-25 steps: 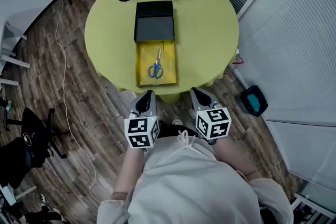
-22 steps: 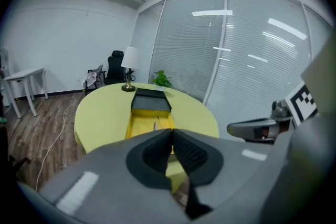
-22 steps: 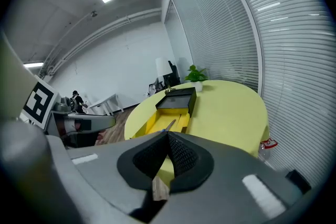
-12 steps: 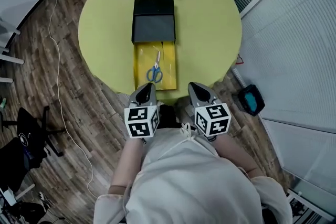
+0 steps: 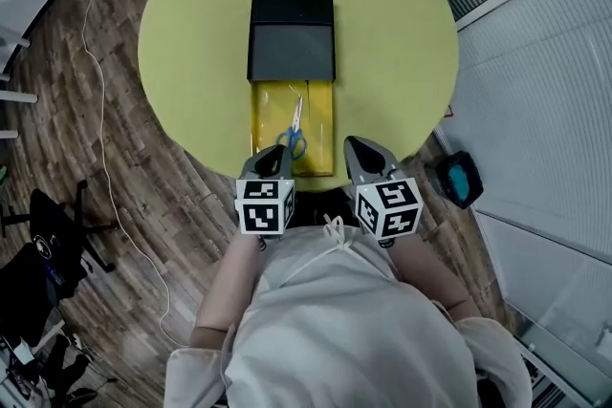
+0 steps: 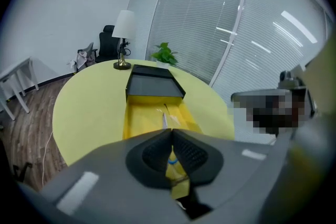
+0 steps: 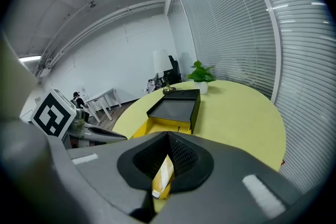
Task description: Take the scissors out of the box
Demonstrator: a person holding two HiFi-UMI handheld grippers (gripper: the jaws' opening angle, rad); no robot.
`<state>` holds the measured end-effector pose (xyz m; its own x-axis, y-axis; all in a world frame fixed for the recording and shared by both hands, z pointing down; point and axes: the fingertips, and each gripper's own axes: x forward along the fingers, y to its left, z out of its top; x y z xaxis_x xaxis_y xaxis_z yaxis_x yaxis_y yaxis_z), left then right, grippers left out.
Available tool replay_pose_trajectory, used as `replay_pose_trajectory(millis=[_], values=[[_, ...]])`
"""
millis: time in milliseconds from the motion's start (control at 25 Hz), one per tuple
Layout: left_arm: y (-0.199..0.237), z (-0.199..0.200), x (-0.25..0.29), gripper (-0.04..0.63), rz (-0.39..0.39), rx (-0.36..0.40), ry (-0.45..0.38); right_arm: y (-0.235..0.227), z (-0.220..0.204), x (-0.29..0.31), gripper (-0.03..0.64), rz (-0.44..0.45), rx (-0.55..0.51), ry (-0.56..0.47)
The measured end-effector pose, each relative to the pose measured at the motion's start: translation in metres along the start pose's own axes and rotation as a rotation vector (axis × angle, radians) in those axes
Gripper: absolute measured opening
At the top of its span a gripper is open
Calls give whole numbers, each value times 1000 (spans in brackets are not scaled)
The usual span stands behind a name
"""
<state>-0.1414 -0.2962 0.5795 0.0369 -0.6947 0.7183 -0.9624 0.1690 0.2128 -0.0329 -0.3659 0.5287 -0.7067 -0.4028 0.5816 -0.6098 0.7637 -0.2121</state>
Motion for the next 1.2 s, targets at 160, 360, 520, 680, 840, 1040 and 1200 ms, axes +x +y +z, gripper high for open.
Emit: replay_pose_trajectory(millis=[160, 360, 520, 680, 840, 1040, 1200], values=[[-6, -15, 25, 6, -40, 3, 107, -13, -8, 23, 0, 24, -5, 57], [-5, -30, 48, 6, 3, 13, 219, -25, -12, 38, 0, 60, -26, 103], [2, -32, 70, 47, 40, 31, 314, -44, -8, 53, 0, 79, -39, 107], [6, -45, 89, 110, 41, 22, 429, -57, -9, 63, 0, 77, -26, 112], [9, -48, 96, 136, 43, 12, 471, -58, -13, 67, 0, 87, -18, 130], [15, -54, 111, 149, 56, 27, 527, -62, -13, 74, 0, 94, -9, 136], [20, -54, 109, 95, 71, 30, 535, -63, -8, 72, 0, 91, -4, 132]])
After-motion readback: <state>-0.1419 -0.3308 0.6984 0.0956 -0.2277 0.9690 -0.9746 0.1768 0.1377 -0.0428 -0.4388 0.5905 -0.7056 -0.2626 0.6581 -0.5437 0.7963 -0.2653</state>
